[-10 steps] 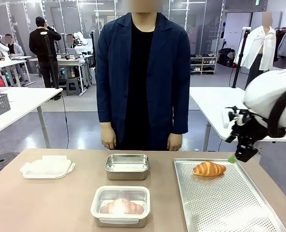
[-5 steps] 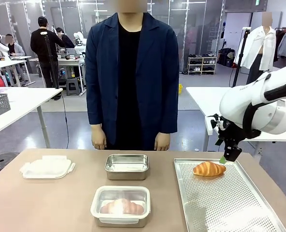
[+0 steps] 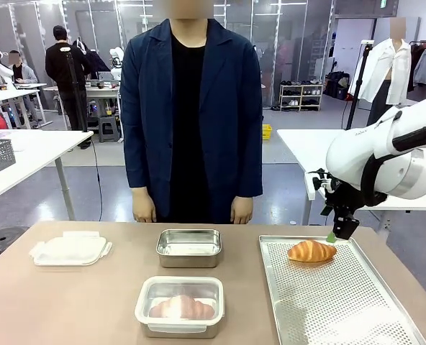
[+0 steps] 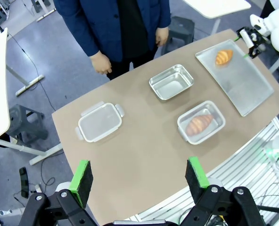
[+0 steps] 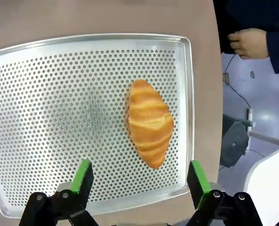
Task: Place the bread into the airtight container.
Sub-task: Pick up a Butter Roll and place it into an empty Airtight Container.
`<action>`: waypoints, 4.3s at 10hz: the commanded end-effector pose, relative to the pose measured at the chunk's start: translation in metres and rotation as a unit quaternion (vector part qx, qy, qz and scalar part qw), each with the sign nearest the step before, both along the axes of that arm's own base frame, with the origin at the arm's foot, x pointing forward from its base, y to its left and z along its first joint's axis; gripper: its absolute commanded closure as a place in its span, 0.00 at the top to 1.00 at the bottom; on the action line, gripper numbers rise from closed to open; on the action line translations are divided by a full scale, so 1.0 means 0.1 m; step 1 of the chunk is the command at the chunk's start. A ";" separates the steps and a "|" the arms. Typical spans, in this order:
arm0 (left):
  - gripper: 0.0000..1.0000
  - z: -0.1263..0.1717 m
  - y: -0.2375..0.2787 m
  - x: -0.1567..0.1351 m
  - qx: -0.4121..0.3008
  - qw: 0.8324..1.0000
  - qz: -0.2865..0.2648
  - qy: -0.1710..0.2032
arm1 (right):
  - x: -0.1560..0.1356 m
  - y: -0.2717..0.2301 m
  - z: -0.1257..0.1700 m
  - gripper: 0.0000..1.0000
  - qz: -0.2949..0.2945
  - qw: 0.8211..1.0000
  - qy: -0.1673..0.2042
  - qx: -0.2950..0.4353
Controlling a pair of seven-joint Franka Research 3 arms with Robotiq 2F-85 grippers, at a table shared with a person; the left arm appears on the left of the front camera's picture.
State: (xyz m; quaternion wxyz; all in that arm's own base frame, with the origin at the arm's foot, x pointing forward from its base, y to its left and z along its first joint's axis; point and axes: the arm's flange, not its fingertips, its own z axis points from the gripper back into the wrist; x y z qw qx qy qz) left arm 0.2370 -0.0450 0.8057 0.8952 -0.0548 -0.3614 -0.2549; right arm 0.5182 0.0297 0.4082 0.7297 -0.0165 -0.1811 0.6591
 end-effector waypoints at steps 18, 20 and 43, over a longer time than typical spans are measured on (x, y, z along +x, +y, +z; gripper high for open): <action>1.00 0.00 0.00 -0.01 -0.002 1.000 -0.004 0.000 | 0.95 0.34 -1.07 0.75 0.051 0.984 0.154 -0.070; 1.00 0.00 0.00 -0.01 -0.002 1.000 -0.004 0.000 | 0.95 0.35 -1.09 0.56 0.049 0.984 0.151 -0.079; 1.00 0.00 0.00 -0.01 -0.002 1.000 -0.004 0.000 | 0.92 4.17 -0.15 0.31 -0.001 0.989 0.127 -0.077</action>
